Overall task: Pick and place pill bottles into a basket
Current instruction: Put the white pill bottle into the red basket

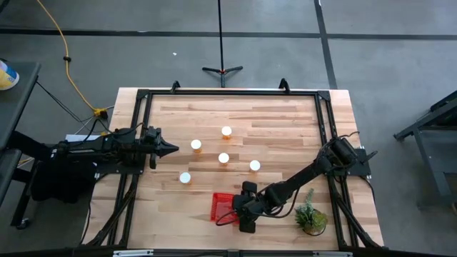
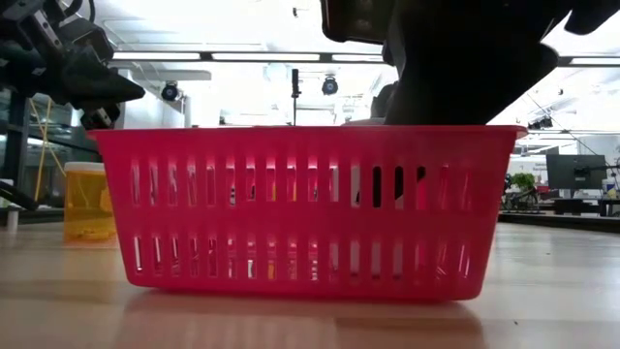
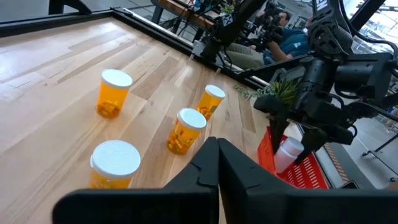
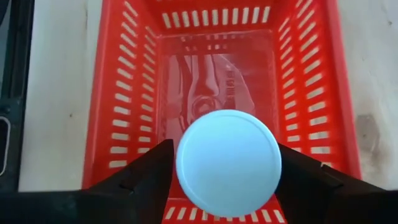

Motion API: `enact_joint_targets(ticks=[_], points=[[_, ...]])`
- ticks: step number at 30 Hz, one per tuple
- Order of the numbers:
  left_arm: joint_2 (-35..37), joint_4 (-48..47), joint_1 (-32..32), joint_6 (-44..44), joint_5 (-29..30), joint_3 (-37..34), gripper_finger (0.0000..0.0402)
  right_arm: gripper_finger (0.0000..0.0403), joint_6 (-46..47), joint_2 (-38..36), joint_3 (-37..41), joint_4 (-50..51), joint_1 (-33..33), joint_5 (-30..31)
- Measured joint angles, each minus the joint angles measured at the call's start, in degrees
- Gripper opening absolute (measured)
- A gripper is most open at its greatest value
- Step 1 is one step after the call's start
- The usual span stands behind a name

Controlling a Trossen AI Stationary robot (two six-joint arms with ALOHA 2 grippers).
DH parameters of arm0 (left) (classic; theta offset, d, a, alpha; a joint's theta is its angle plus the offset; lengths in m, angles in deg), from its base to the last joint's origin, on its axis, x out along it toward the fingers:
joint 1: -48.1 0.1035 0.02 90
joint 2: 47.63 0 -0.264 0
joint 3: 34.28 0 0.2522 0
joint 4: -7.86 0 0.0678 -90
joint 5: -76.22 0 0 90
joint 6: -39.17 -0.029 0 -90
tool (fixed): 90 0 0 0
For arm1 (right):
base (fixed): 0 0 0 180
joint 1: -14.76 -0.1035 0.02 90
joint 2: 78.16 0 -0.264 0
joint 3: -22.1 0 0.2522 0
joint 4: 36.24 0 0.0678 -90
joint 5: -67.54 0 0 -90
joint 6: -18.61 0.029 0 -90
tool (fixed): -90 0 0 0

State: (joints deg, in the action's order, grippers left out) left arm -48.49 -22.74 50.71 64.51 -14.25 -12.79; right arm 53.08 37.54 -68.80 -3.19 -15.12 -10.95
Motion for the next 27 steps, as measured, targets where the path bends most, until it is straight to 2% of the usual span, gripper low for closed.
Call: enact_joint_targets(ticks=[5, 10, 15, 19, 22, 27], points=[[0.0, 0.0, 0.0, -0.16, 0.0, 0.0, 0.0023, 0.0237, -0.59, -0.07, -1.7, 2.81, -0.02, 0.11], [0.0, 0.0, 0.0, -0.66, 0.0, 0.0, 0.0022, 0.0237, -2.59, -0.09, -3.23, 4.63, 0.02, 0.45], [0.0, 0.0, 0.01, -0.36, 0.01, 0.02, 0.0047, 0.0237, -2.97, -0.09, -4.48, 6.01, 0.28, -0.5], [-0.02, 0.0, 0.0, -0.9, 0.0, 0.02, 0.0022, 0.0236, -4.97, -0.11, -5.57, 6.8, 0.52, -0.38], [-0.02, 0.0, 0.0, -1.31, 0.0, 0.02, 0.0022, 0.0236, -6.09, -0.11, -6.58, 7.56, 0.76, -1.07], [0.0, 0.0, 0.0, -1.11, 0.0, 0.02, 0.0043, 0.0236, -6.56, -0.13, -8.75, 9.79, 1.18, -1.01]])
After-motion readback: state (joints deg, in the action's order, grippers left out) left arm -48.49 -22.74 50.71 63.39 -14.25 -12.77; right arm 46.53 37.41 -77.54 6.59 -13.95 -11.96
